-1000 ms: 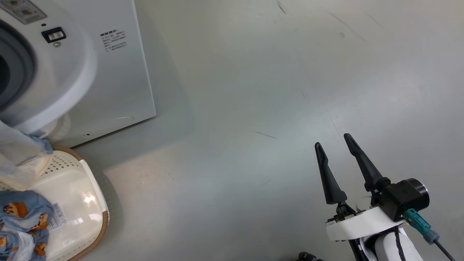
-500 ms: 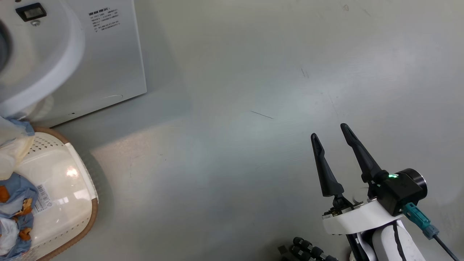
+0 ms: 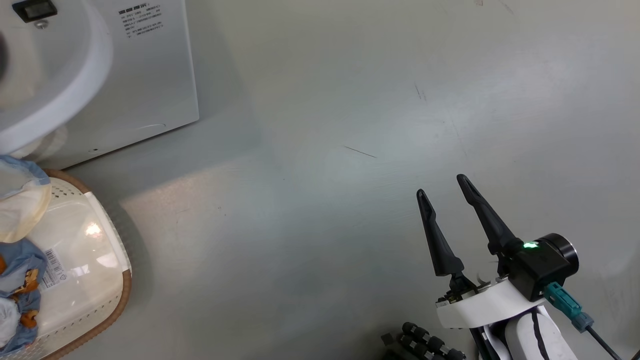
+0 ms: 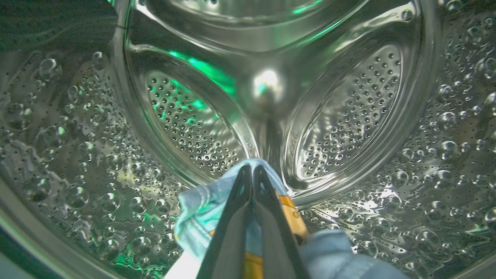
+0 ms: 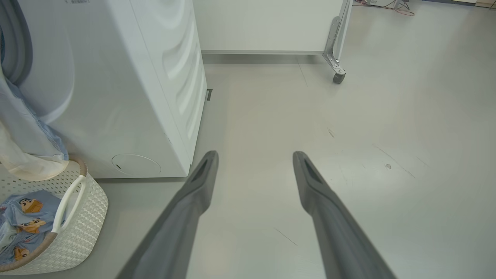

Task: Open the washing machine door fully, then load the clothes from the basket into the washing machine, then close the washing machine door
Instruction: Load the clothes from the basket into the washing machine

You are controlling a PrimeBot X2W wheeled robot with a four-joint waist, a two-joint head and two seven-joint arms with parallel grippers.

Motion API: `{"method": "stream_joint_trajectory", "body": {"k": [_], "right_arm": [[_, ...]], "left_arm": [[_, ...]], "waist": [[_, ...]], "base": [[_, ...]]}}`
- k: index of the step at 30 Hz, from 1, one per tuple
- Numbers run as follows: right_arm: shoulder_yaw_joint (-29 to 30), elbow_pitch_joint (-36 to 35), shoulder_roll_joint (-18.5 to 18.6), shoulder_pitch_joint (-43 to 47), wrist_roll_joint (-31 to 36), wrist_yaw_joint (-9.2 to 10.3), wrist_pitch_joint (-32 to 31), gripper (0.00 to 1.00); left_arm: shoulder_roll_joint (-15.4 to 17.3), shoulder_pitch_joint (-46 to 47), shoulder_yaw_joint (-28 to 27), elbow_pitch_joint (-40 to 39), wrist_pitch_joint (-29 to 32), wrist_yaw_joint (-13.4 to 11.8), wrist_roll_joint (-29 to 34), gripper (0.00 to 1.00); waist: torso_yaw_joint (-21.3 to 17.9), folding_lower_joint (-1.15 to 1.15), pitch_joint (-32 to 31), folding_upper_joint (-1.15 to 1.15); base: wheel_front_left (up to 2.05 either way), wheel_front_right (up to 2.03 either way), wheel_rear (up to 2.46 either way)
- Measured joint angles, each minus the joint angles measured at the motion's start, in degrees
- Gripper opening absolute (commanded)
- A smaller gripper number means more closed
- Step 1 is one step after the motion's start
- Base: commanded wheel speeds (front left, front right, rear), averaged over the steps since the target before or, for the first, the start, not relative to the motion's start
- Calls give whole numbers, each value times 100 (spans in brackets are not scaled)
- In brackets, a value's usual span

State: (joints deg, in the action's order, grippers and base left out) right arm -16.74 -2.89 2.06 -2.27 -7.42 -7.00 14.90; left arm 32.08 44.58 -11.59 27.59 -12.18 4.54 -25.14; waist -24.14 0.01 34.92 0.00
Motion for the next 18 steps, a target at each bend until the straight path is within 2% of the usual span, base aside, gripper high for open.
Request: {"method": "stream_joint_trajectory", "body": {"k": [11, 12, 13, 14, 15, 16, 17, 18], "right_arm": [[-41, 51, -1, 1, -4, 4, 0, 100], [-36, 51, 0, 0, -10, 4, 0, 100], [-35, 53, 0, 0, -11, 5, 0, 100], [-35, 55, 0, 0, -11, 5, 0, 100], [-32, 57, 0, 0, -11, 7, 0, 100], [-26, 59, 0, 0, -12, 8, 0, 100], [-23, 66, 0, -2, -12, 8, 0, 100], [-23, 77, 0, -7, -14, 8, 0, 100]], "left_arm": [[0, 232, 522, 760, 211, 91, 265, 0], [-38, 236, 573, 812, 205, 91, 285, 12], [-78, 243, 611, 882, 205, 96, 288, 35], [-111, 244, 633, 924, 205, 98, 288, 51], [-137, 249, 657, 954, 205, 98, 292, 75], [-158, 265, 682, 983, 204, 98, 296, 93], [-182, 298, 697, 1031, 203, 98, 296, 100], [-194, 333, 731, 1061, 193, 98, 315, 100]], "waist": [[-7, 0, 23, 0], [5, 0, 16, 0], [18, 0, 5, 0], [32, 0, -7, 0], [49, 0, -20, 0], [67, 0, -34, 0], [85, 0, -49, 0], [103, 0, -66, 0]], "base": [[0, 0, 0], [0, 0, 0], [0, 0, 0], [0, 0, 0], [0, 0, 0], [0, 0, 0], [0, 0, 0], [0, 0, 0]]}}
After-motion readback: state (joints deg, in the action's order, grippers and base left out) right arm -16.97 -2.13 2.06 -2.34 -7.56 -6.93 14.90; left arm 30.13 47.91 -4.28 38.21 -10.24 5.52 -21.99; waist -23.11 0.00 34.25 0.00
